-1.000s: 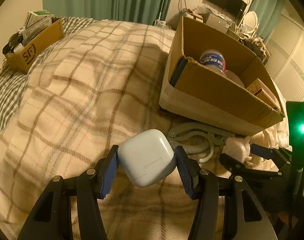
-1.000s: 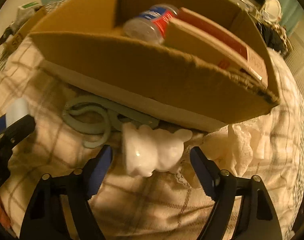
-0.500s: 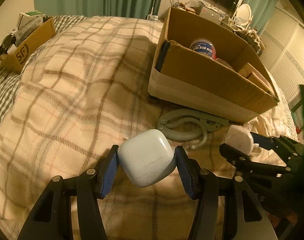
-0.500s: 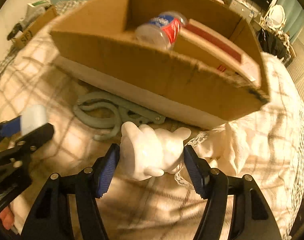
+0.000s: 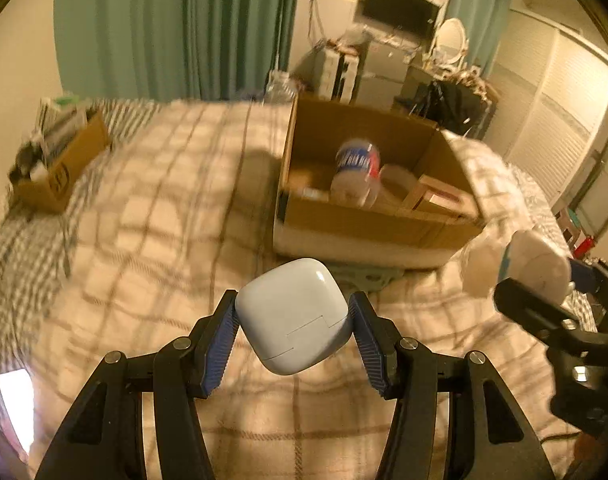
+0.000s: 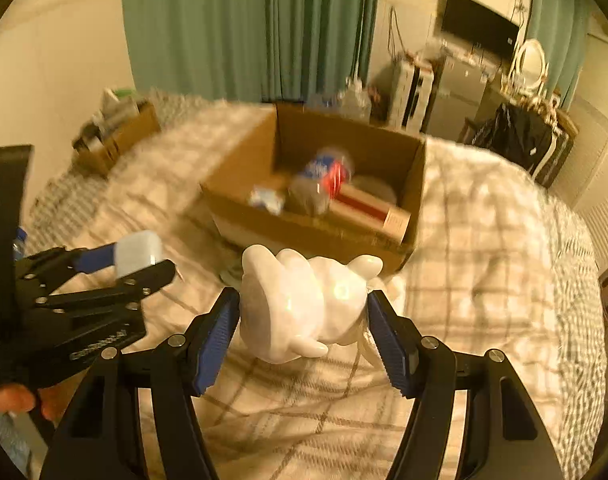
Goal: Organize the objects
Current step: 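Grasp the white ceramic figurine with the right tool while the left tool holds the case, then lower the case and figurine into the cardboard box and open both tools, then reach the right tool to the green plastic clip beside the box and grasp it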
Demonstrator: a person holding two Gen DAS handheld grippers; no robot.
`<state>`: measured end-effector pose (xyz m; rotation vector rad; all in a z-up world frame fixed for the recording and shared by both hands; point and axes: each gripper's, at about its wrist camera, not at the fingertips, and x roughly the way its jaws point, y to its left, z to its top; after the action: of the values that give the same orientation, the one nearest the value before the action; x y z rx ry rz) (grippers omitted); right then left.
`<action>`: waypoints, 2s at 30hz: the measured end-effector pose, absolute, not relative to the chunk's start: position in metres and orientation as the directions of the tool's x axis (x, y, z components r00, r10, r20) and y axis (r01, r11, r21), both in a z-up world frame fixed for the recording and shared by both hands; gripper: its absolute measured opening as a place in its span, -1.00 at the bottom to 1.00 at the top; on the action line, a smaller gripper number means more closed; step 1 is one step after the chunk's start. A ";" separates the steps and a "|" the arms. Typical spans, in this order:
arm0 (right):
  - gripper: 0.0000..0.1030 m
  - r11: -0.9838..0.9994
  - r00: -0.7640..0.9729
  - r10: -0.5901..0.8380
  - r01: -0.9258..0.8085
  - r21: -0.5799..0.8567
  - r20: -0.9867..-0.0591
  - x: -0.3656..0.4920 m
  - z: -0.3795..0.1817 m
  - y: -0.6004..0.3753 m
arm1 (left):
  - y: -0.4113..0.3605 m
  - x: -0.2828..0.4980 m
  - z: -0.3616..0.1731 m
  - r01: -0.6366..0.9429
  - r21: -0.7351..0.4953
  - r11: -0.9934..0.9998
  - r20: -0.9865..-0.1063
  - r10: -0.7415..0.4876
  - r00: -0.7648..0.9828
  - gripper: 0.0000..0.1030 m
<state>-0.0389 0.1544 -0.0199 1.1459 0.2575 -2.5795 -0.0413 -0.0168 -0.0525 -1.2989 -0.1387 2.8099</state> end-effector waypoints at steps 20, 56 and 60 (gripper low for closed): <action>0.26 -0.926 -0.655 -0.348 0.352 0.137 -0.670 -0.161 0.058 0.181 | 0.023 -0.153 0.002 -0.110 -0.064 -0.992 -0.699 0.123 -0.705 0.11; 0.51 -0.977 -0.781 -0.150 0.209 -0.027 -0.606 -0.074 0.103 0.188 | -0.012 -0.068 0.069 -0.071 0.015 -0.997 -0.567 0.050 -0.822 0.94; 0.52 -0.978 -0.790 -0.149 0.208 -0.032 -0.595 -0.039 0.094 0.184 | -0.021 -0.037 0.054 -0.048 0.023 -0.999 -0.572 0.026 -0.820 0.94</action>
<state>-0.0394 0.1840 0.0943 0.9191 0.1415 -2.8018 -0.0368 -0.0210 0.0536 -0.9301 0.0568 2.9594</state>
